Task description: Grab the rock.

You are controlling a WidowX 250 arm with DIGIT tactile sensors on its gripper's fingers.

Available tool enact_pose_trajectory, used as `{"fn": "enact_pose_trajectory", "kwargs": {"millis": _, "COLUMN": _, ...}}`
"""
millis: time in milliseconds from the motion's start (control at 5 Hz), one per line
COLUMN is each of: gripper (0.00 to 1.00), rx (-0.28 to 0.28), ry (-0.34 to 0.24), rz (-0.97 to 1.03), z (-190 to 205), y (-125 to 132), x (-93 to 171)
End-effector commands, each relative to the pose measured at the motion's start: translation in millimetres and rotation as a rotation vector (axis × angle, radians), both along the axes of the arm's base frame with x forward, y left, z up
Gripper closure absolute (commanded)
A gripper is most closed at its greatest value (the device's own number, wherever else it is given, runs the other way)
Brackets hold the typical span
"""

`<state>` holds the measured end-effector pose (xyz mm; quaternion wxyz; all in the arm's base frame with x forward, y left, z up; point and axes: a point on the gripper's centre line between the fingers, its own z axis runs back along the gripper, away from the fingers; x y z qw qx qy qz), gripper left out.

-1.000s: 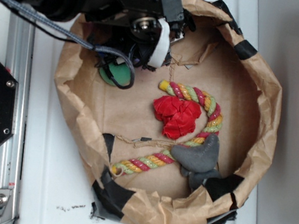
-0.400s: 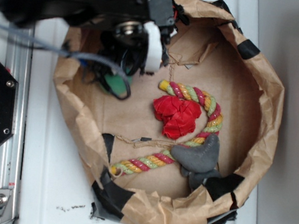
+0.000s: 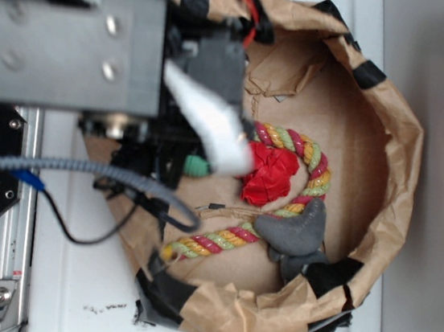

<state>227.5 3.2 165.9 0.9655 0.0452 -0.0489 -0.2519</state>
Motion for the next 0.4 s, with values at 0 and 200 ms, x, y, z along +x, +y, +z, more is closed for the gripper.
{"fn": "enact_pose_trajectory", "kwargs": {"millis": 0, "gripper": 1.0, "rx": -0.129, "ry": 0.062, "rz": 0.502, "z": 54, "y": 9, "x": 49}}
{"fn": "enact_pose_trajectory", "kwargs": {"millis": 200, "gripper": 1.0, "rx": -0.153, "ry": 0.055, "rz": 0.687, "z": 47, "y": 26, "x": 54}}
